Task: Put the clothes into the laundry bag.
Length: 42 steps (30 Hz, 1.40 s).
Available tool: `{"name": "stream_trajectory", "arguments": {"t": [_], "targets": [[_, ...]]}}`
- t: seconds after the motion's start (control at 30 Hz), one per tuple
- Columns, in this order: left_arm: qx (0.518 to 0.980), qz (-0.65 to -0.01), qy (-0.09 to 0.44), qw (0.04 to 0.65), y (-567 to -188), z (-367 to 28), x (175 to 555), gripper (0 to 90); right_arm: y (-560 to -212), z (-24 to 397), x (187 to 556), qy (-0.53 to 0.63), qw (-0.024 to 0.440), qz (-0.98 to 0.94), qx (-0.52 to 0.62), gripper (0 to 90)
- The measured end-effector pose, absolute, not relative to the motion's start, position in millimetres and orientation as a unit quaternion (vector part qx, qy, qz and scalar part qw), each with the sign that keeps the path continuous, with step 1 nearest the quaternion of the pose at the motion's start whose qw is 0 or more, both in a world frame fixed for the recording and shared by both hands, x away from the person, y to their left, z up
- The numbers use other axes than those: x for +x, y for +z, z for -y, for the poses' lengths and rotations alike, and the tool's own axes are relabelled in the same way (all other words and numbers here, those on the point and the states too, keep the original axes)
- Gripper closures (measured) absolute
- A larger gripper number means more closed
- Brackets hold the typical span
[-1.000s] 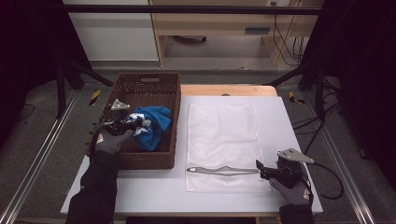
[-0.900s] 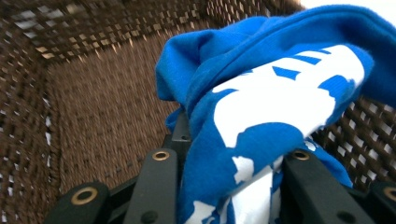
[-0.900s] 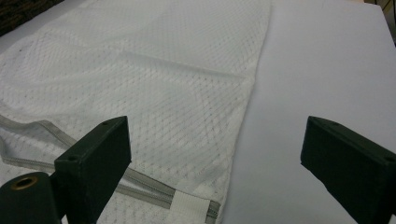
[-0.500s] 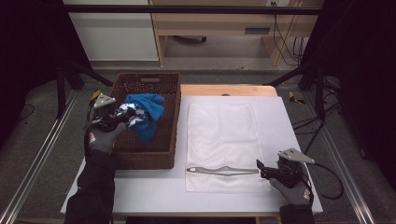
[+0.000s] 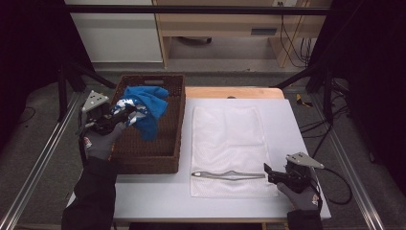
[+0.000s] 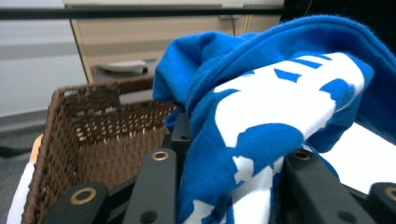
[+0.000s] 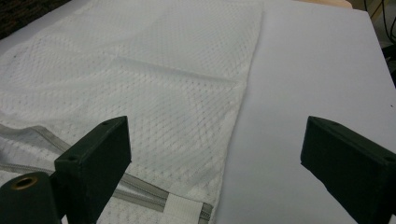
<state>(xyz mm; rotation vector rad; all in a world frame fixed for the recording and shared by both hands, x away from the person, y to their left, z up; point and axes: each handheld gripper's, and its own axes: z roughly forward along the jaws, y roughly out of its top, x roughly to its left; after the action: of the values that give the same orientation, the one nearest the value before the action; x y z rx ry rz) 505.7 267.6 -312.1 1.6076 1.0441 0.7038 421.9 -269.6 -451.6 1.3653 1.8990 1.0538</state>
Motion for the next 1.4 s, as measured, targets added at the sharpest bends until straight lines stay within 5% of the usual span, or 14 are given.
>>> {"name": "stream_trajectory", "arguments": {"t": [0.57, 1.4], "targets": [[0.665, -0.390, 0.304, 0.560, -263, -241, 471, 67.8, -446, 272, 419, 0.401, 0.290, -0.702, 0.512, 8.7], [0.697, -0.326, 0.274, 0.578, -260, -149, 464, 67.4, -444, 277, 418, 0.403, 0.294, -0.698, 0.513, 8.7]]}}
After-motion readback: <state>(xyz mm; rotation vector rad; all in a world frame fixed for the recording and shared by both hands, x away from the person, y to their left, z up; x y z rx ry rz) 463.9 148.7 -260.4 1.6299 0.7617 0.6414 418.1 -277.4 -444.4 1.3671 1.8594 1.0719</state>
